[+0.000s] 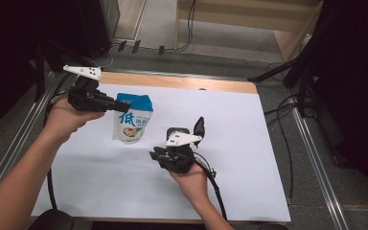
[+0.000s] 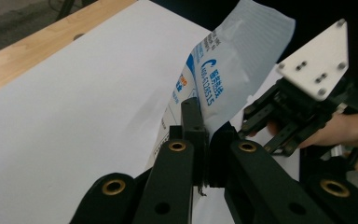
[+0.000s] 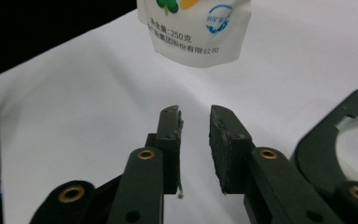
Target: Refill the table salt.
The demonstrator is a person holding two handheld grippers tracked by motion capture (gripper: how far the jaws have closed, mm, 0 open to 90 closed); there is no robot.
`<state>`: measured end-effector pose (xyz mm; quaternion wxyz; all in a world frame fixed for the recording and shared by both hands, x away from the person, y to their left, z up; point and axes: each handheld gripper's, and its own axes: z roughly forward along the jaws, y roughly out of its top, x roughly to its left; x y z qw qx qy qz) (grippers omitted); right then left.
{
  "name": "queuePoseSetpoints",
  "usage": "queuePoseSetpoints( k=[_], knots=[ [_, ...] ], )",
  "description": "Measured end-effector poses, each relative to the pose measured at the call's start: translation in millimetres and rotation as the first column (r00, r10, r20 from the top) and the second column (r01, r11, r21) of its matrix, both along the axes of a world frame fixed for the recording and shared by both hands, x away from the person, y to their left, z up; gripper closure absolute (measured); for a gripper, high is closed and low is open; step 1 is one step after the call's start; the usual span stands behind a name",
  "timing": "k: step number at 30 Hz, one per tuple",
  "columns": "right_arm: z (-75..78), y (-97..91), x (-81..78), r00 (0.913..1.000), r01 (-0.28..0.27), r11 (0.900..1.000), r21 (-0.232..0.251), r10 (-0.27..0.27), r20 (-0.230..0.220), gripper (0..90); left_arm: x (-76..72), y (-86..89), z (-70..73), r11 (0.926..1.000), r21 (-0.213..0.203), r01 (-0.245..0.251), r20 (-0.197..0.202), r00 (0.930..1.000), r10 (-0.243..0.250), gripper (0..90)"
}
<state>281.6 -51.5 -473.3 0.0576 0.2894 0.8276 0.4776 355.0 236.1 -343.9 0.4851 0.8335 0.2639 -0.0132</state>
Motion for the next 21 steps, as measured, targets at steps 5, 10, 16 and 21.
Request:
queuePoseSetpoints(
  k=[5, 10, 16, 21],
  knots=[
    [-9.4, 14.1, 4.3, 0.9998, 0.021, 0.9997, -0.015, -0.021, 0.004, 68.1, -3.7, -0.1, 4.4, 0.9999, 0.008, 0.010, 0.009, 0.9999, -0.010, 90.0],
    [-14.8, 26.6, 7.1, 0.9991, 0.043, 0.9987, -0.027, -0.043, 0.003, 62.6, -6.4, 0.2, 7.8, 0.9999, 0.009, 0.013, 0.002, 0.9999, -0.013, 90.0],
    [-17.3, 44.0, 9.2, 0.9954, 0.094, 0.9948, -0.038, -0.093, 0.024, 53.3, -12.0, -2.2, 12.7, 0.9997, 0.004, 0.026, 0.003, 0.9997, -0.026, 90.0],
    [-19.4, 54.9, 10.1, 0.9950, 0.100, 0.9949, -0.017, -0.099, 0.014, 48.2, -16.9, -2.4, 16.8, 0.9995, 0.002, 0.031, 0.009, 0.9995, -0.031, 90.0]
  ],
)
